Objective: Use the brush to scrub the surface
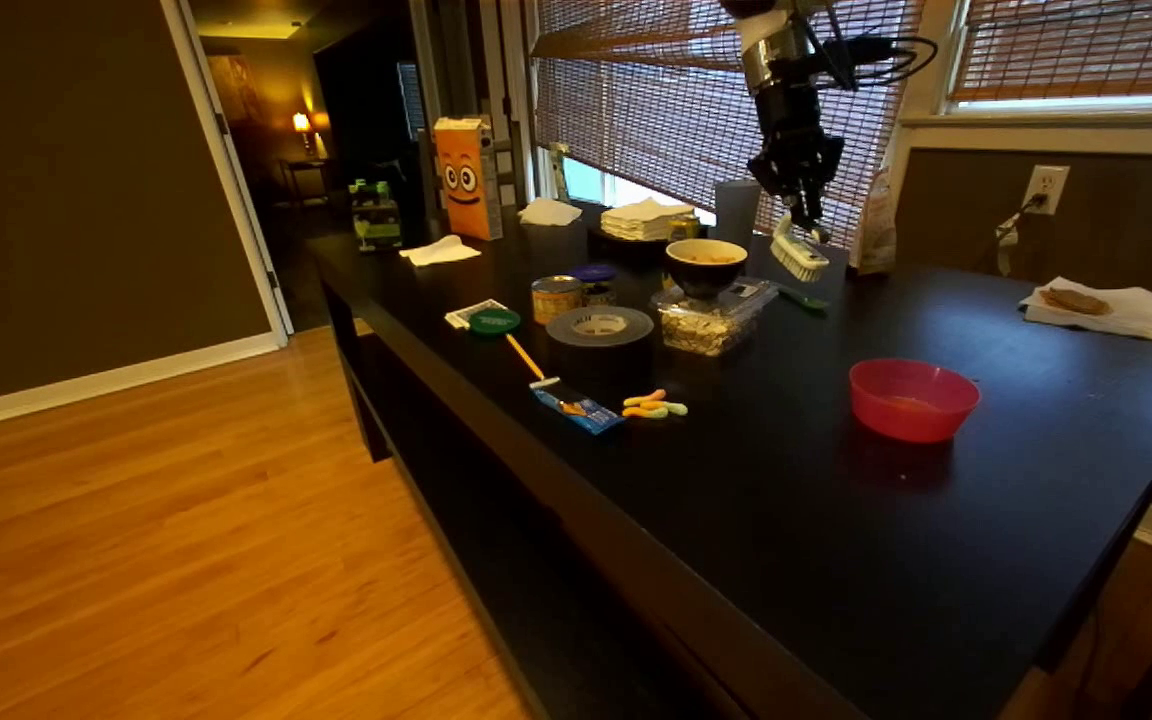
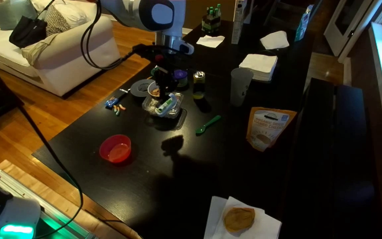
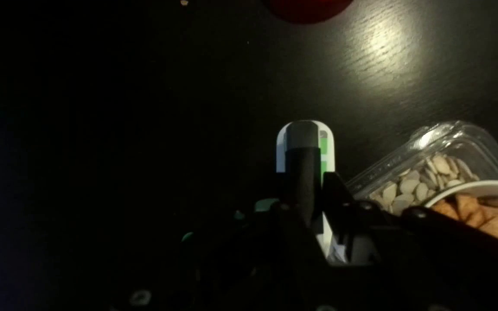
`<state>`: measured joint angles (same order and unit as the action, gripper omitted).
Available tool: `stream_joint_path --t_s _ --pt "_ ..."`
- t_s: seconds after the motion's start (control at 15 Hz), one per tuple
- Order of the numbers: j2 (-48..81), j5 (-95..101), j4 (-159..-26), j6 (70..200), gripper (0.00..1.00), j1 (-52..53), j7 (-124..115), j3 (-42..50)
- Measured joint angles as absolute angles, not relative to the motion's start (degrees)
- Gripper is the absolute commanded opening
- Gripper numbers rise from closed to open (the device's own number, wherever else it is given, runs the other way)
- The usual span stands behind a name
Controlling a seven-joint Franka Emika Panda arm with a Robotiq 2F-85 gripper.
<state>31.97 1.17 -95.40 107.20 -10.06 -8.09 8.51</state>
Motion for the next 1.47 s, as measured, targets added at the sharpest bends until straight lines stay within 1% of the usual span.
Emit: stream_joint_path --t_s 0.2,0.47,0.53,0.73,0.8,1.47 --pt "34.84 3.41 -93.37 109.26 0.06 -9.35 -12.56 10.12" --pt "37.91 7.21 -91.13 108.83 0.06 -8.47 -15.94 12.03" --pt "38.67 7.57 -90.54 107.89 0.22 -8.47 -15.57 12.04" --pt "40.87 7.59 -88.7 104.4 0.22 -8.49 -14.37 11.95" --pt "41.26 7.59 -88.29 104.13 0.06 -8.49 -14.25 11.95" --pt "44.53 7.59 -87.0 106.26 0.06 -8.5 -11.06 10.75"
